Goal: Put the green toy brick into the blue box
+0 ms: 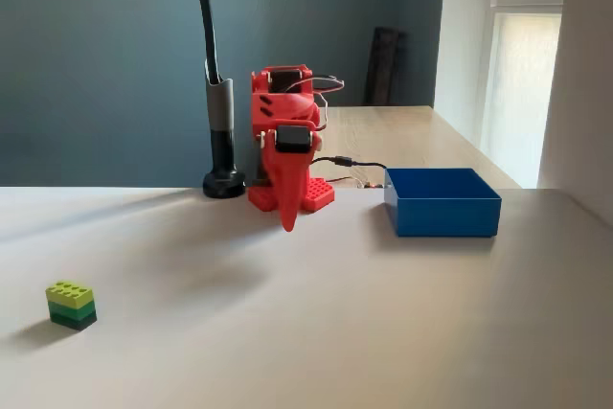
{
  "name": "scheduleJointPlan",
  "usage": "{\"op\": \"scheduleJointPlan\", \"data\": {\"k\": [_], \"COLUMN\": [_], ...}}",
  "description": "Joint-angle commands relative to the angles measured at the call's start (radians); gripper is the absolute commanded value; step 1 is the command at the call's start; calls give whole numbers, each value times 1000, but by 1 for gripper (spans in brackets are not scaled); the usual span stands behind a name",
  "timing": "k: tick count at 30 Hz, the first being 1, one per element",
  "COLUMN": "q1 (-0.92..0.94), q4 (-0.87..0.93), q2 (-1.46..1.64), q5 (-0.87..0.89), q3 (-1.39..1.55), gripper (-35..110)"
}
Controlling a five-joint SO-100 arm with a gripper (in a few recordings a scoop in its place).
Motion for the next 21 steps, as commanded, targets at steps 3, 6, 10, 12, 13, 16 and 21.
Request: {"op": "scheduleJointPlan", "data": {"k": [3,6,10,12,13,16,21], "q1": [-11,-11,-11,-9,-9,-8,-8], "q4": [15,15,15,15,15,15,3], "q2": [26,26,26,26,26,26,23], "q5": [-5,-5,-5,-3,-3,-2,-3], "q3": [-8,-8,-8,-8,-8,-8,-15], "gripper": [0,0,0,0,0,0,0]}}
